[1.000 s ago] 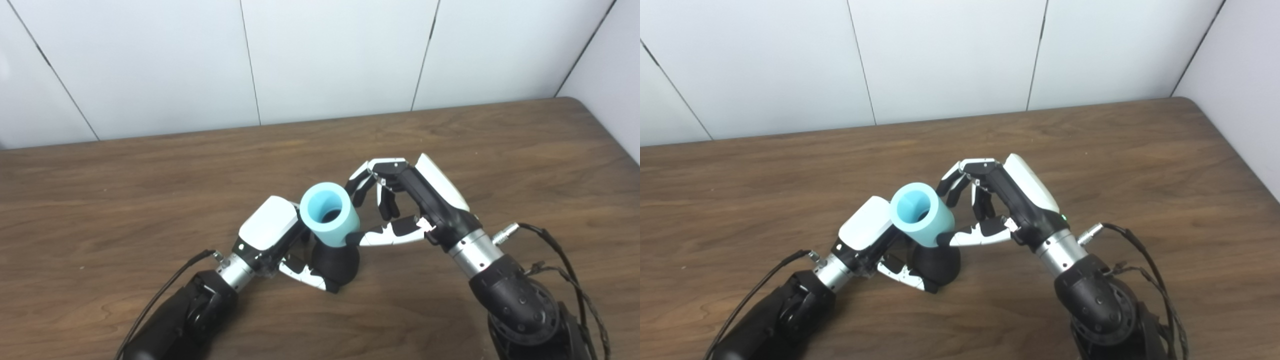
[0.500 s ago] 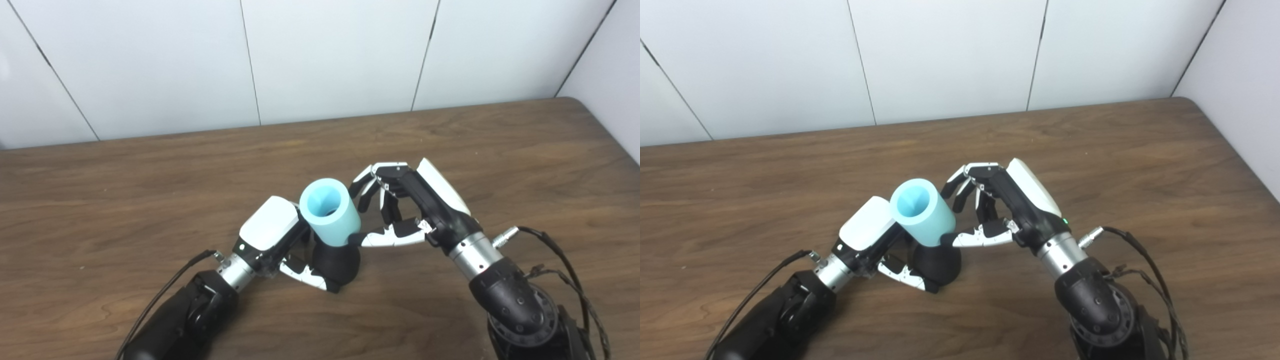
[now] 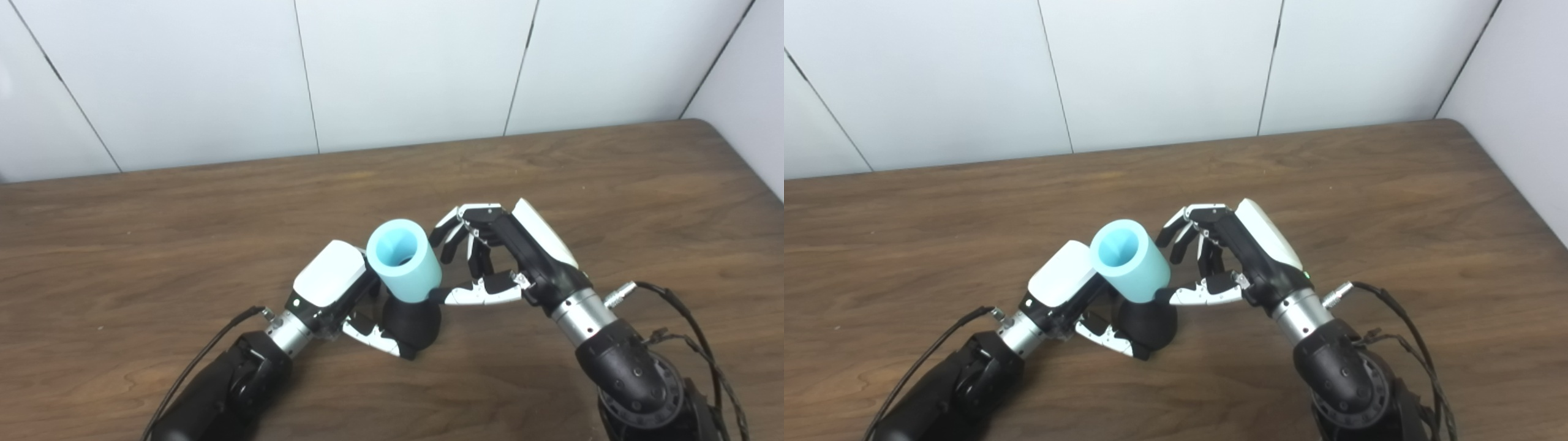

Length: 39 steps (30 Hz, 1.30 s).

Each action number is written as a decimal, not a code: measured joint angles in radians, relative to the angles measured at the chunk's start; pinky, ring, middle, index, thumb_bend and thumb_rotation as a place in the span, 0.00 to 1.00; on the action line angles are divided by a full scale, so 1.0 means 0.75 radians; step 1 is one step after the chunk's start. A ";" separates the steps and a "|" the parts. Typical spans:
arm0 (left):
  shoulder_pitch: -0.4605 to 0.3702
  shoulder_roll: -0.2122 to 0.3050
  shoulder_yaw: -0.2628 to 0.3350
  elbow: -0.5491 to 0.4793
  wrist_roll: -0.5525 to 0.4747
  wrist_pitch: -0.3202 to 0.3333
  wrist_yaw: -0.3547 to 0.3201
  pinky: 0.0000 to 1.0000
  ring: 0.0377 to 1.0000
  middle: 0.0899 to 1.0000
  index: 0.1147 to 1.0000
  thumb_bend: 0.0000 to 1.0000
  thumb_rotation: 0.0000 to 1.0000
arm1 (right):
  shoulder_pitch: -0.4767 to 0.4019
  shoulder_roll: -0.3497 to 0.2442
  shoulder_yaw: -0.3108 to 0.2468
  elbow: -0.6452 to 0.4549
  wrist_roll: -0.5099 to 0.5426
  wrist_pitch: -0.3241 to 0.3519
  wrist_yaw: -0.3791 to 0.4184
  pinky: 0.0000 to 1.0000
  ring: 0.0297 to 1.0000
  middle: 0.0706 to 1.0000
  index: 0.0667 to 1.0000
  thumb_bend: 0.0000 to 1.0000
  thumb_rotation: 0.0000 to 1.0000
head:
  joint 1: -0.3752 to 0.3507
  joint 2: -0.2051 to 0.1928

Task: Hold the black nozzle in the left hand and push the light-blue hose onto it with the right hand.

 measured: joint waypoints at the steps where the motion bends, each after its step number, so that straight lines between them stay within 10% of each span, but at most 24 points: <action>1: 0.000 0.000 0.000 0.000 0.000 0.000 0.000 0.29 0.37 0.42 0.44 0.52 0.00 | 0.001 0.000 0.000 0.000 -0.002 0.000 0.000 0.16 0.22 0.38 0.50 0.52 0.00 | 0.000 0.000; 4: 0.000 0.000 0.000 0.000 0.001 -0.001 0.000 0.31 0.38 0.42 0.44 0.52 0.00 | -0.001 -0.003 -0.001 -0.002 -0.038 0.038 0.007 0.34 0.42 0.43 0.47 0.53 0.00 | -0.004 -0.004; 6: 0.000 0.000 0.000 0.000 0.001 -0.001 0.000 0.30 0.38 0.42 0.44 0.52 0.00 | -0.010 -0.016 -0.013 -0.008 -0.109 0.090 0.072 0.47 0.54 0.55 0.57 0.88 0.19 | -0.004 -0.004; 8: 0.000 0.000 0.000 0.000 0.002 -0.001 0.000 0.29 0.37 0.41 0.45 0.52 0.00 | -0.032 -0.051 -0.041 -0.013 -0.200 0.124 0.196 0.51 0.58 0.59 0.64 0.95 0.34 | -0.004 -0.008; 16: 0.000 0.000 -0.003 0.004 0.005 -0.008 0.006 0.22 0.27 0.36 0.46 0.52 0.00 | -0.227 -0.200 -0.253 -0.069 -0.407 0.148 0.422 0.68 0.77 0.80 0.81 0.94 0.82 | -0.020 -0.029; 24: -0.012 -0.010 -0.012 0.025 0.019 -0.031 0.009 0.19 0.23 0.34 0.46 0.51 0.00 | -0.479 -0.222 -0.273 -0.250 -0.421 0.146 0.444 0.62 0.77 0.83 0.86 0.91 0.91 | -0.025 -0.037; 29: -0.030 -0.018 -0.015 0.057 0.019 -0.045 0.008 0.19 0.23 0.42 0.42 0.52 0.00 | -0.552 -0.224 -0.194 -0.306 -0.394 0.132 0.494 0.84 0.87 0.88 0.89 0.90 0.94 | -0.006 -0.045; 39: -0.048 -0.025 -0.020 0.086 0.023 -0.049 0.010 0.13 0.16 0.42 0.42 0.52 0.00 | -0.631 -0.296 0.016 -0.336 -0.313 -0.206 0.655 1.00 0.98 0.95 0.92 0.95 0.96 | -0.006 -0.059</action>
